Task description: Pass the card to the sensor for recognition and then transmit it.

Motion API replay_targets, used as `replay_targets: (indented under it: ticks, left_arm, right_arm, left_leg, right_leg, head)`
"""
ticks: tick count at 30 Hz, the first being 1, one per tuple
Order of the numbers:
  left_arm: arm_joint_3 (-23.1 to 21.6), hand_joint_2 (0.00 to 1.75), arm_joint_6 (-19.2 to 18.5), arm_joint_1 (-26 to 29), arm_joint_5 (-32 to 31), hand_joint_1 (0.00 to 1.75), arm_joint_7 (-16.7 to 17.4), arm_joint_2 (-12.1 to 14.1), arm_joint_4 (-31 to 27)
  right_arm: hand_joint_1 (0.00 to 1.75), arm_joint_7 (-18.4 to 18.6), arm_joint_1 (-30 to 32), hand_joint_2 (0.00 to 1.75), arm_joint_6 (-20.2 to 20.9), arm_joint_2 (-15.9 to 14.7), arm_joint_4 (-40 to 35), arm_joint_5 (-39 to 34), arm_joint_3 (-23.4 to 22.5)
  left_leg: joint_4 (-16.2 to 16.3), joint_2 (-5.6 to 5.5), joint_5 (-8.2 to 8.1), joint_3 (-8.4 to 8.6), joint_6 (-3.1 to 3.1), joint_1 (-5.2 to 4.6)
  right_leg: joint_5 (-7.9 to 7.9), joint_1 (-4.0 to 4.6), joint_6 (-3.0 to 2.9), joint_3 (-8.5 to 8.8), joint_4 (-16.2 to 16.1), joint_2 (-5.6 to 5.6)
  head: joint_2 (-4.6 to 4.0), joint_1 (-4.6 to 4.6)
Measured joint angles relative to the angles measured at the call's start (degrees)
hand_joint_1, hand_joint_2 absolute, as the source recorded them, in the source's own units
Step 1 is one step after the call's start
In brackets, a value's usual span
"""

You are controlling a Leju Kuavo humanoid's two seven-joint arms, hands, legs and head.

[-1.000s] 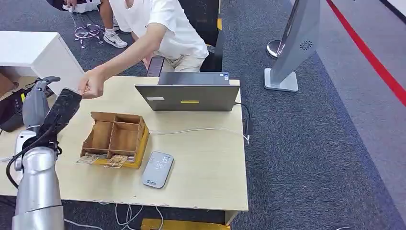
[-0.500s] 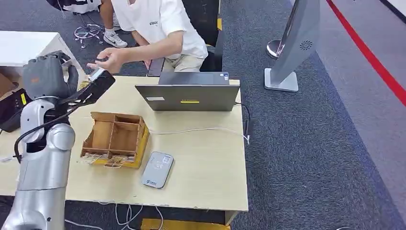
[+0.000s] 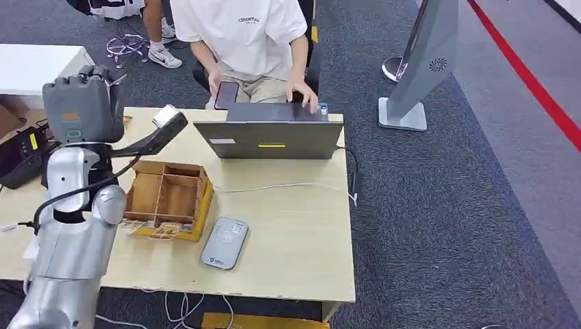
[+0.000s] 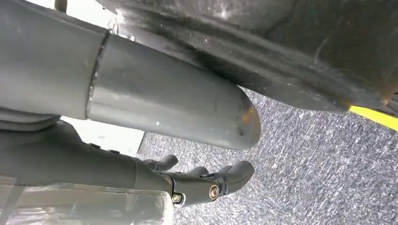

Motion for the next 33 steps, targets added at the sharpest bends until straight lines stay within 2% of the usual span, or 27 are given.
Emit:
replay_targets:
  ticks: [3,7,10,11,13,15,21,33]
  left_arm:
    - [-2.6,1.75,0.3,3.9,-0.7,1.75,-0.5,0.0,-3.3]
    - [-6.4,1.75,0.4,9.1,-0.7,1.75,-2.1,0.0,-6.0]
    - [-8.9,1.75,-0.1,12.5,-0.1,1.75,-2.9,0.0,-6.7]
    - [-9.6,1.75,-1.0,13.5,0.5,1.75,-3.1,0.0,-6.7]
    - [-10.7,1.75,-2.5,15.4,1.5,1.75,-3.1,-0.1,-6.6]
    - [-11.8,1.75,-4.8,17.0,2.6,1.75,-2.4,-0.3,-5.7]
    - [-13.4,1.75,-7.3,19.1,3.6,1.75,-1.4,-0.7,0.2]
    - [-15.6,1.75,-12.4,20.1,4.6,1.75,-0.9,-0.9,6.9]
  right_arm:
    - [0.0,0.2,0.0,0.0,0.0,0.0,0.0,-0.3,0.0]
    - [0.0,5.3,-0.9,0.0,0.0,0.9,0.0,-0.8,0.0]
    - [0.0,6.7,-1.4,0.0,-1.5,1.1,-0.5,-0.7,0.0]
    - [0.0,7.0,-1.4,0.0,-2.0,1.2,-0.6,-0.7,0.0]
    - [0.0,4.5,-1.1,0.0,-2.6,1.1,-0.7,-0.6,0.0]
    - [0.0,3.5,-0.7,0.0,-2.6,0.8,-0.7,-0.7,0.0]
    - [0.0,2.5,0.1,0.0,-2.6,0.6,-0.4,-0.6,0.1]
    - [0.0,3.6,0.0,0.0,-2.6,0.6,0.0,0.3,1.2]
  left_leg:
    - [0.0,0.0,-0.01,-0.02,0.0,0.0]
    - [0.0,0.01,-0.01,-0.01,0.0,0.0]
    - [0.0,0.0,0.0,-0.01,0.0,0.0]
    - [0.0,0.0,0.0,0.0,0.0,0.0]
    - [0.0,0.01,0.0,0.0,0.0,0.0]
    - [0.0,0.0,0.0,-0.01,0.0,-0.01]
    - [0.0,0.01,-0.01,-0.03,0.0,0.0]
    - [0.0,0.0,0.0,-0.04,0.0,0.0]
  right_leg:
    - [0.0,0.0,0.01,0.0,0.0,-0.01]
    - [0.0,0.0,0.01,-0.02,0.0,0.0]
    - [0.0,0.0,0.01,-0.02,0.0,0.0]
    - [0.0,0.0,0.01,-0.02,0.0,-0.01]
    - [0.0,0.0,0.01,-0.04,0.0,0.0]
    - [-0.01,-0.01,0.01,-0.03,0.0,-0.02]
    - [-0.01,0.0,0.01,-0.06,0.0,-0.01]
    - [0.0,0.0,0.01,-0.05,0.0,-0.02]
  head:
    - [0.0,0.0]
    - [0.0,-0.04]
    - [0.0,-0.07]
    - [0.0,-0.09]
    - [0.0,-0.09]
    - [0.0,-0.04]
    - [0.0,-0.04]
    - [0.0,-0.02]
